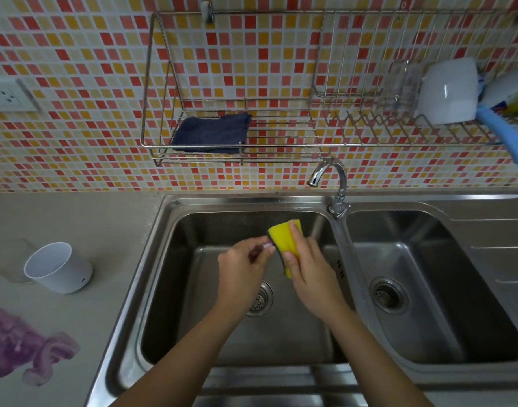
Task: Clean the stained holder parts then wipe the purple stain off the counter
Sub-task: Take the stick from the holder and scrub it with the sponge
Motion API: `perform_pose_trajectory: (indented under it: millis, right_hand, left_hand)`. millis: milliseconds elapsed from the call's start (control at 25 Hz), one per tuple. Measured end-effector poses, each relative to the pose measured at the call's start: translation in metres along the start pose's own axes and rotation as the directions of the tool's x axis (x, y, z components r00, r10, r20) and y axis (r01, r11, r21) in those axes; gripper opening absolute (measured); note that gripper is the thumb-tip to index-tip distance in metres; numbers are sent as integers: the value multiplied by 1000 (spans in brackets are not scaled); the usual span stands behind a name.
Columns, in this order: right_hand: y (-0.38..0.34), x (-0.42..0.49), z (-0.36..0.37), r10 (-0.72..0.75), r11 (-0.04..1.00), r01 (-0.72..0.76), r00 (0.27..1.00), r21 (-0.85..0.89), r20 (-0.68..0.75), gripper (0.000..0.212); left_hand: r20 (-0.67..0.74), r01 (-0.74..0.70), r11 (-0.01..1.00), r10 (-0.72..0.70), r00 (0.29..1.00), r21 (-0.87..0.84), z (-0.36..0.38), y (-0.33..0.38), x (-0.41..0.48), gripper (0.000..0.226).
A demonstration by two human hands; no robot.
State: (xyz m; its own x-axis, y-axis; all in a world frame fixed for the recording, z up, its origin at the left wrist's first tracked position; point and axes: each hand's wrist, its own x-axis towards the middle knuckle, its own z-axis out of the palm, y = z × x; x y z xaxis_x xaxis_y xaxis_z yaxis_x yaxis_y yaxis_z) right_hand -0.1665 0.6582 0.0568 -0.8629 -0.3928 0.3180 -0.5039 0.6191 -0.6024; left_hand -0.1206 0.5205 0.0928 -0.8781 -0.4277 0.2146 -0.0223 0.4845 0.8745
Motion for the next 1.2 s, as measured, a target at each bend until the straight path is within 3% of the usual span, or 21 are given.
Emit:
perform_pose_trajectory:
  millis: [160, 240, 280, 400, 520, 640, 800, 1000, 1080, 1200]
  right_hand:
    - [4, 1, 1, 122, 990, -118, 991, 80, -48, 55]
    - [5, -1, 4, 51, 998, -51, 999, 30, -14, 56]
    - [6, -2, 4, 40, 999, -40, 999, 19, -13, 56]
    - [17, 1, 7, 183, 975, -170, 980, 146, -80, 55]
    - [21, 1, 12, 115, 982, -113, 993, 148, -2, 55]
    - [31, 8, 14, 227, 954, -206, 971, 216, -76, 53]
    - [38, 16, 18, 99, 976, -105, 994, 192, 38, 54]
    - [94, 50, 12, 401, 894, -375, 914, 247, -64, 51]
    - [121, 67, 7, 438, 886, -416, 896, 203, -72, 48]
    - [152, 86, 11, 436, 890, -438, 899, 124, 43, 47]
  left_hand:
    - [15, 140, 983, -139, 990, -122, 5, -1, 4, 17]
    - [51, 225, 953, -219, 974, -202, 8, 1, 6, 11]
    - [63, 235, 950, -227, 972, -206, 9, 2, 7, 13]
    - [96, 243, 953, -229, 969, -183, 16, -1, 11, 11]
    - [99, 266, 951, -253, 962, -158, 21, -6, 17, 9]
    - [128, 280, 947, -262, 957, -156, 29, -10, 22, 12]
    - [130, 300, 944, -283, 950, -139, 36, -14, 30, 8]
    - [78, 266, 964, -264, 961, -16, 33, -21, 39, 14]
    - [66, 280, 960, -278, 958, -21, 29, -24, 43, 16]
    - [46, 277, 961, -277, 960, 7, 23, -30, 47, 17]
